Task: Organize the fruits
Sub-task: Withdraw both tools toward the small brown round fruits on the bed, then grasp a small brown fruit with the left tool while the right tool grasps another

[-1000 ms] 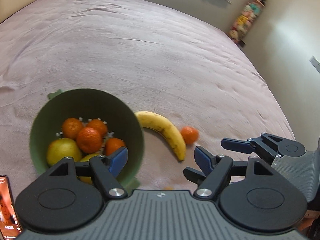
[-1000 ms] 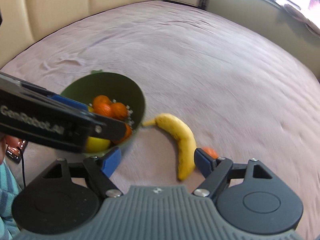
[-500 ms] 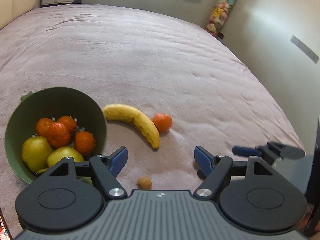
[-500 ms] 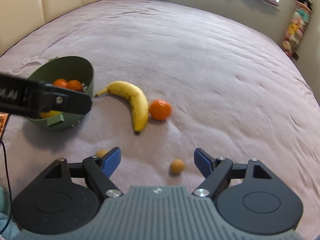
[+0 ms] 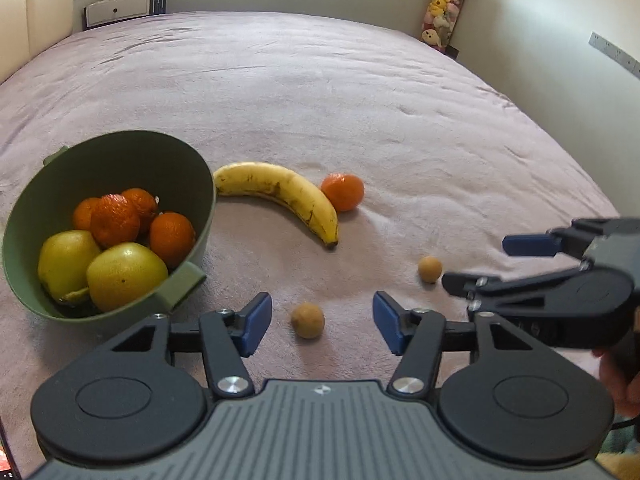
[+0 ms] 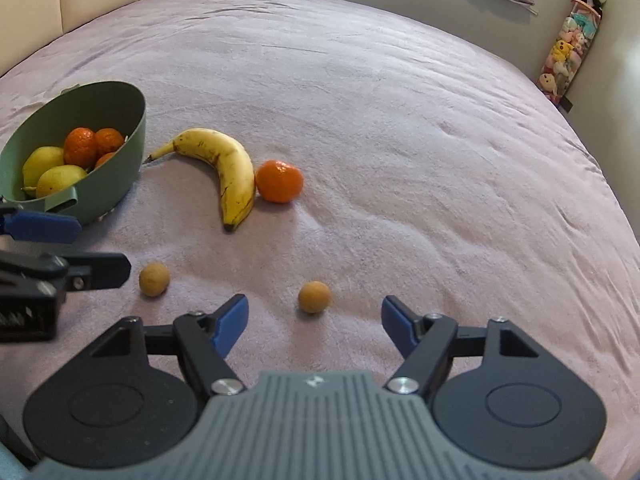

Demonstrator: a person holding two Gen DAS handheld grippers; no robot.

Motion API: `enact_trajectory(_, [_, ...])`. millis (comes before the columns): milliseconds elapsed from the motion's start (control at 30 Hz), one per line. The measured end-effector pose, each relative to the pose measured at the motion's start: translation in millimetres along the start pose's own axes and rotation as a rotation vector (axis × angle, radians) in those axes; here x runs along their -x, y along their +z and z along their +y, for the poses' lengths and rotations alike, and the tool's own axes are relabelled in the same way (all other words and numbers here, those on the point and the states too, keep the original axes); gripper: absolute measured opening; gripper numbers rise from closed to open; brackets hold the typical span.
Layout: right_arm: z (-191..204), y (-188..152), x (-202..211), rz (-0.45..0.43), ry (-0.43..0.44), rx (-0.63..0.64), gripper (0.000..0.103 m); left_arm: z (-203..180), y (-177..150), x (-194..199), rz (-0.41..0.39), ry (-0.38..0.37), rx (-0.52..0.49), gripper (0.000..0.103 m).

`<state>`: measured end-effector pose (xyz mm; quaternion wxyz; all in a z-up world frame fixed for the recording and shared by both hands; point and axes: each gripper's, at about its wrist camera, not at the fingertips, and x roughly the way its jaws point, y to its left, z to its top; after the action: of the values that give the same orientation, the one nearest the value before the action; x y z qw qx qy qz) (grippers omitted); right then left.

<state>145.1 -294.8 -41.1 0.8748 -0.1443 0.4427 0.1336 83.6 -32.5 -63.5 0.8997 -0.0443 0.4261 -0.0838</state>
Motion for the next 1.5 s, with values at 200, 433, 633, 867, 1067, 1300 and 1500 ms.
enact_trajectory(200, [-6.8,0.5,-13.1,0.01,-0.01,-0.047,0.056,-0.4,-3.6,-22.9,0.04,0.027,-0.012,0.056])
enact_trajectory(433, [1.3,-3.9,-29.6,0.026,-0.037,0.014,0.048,-4.7,-6.0,-40.2,0.085,0.037,-0.041,0.049])
enact_trajectory(633, [3.8,-2.0,-33.2,0.021,-0.011,0.0,0.041,-2.7,-3.4,-50.0,0.133,0.055,-0.031,0.045])
enact_trajectory(867, [-3.7,2.4,-49.5,0.06,0.027,-0.095,0.034,1.6,-1.0,-58.8,0.177,0.048,-0.017,0.041])
enact_trajectory(1067, [-2.2,3.6,-55.6,0.07,0.032,-0.102,0.034,5.3,-0.7,-64.9,0.207,0.04,0.004,0.035])
enact_trajectory(1300, [-2.3,2.2,-60.4,0.072,0.025,-0.102,0.03,9.5,-3.9,-70.4,0.217,0.018,0.031,0.031])
enact_trajectory(1500, [0.6,1.1,-63.0,0.062,0.01,-0.074,0.029,12.8,-4.7,-71.7,0.209,0.006,0.051,0.031])
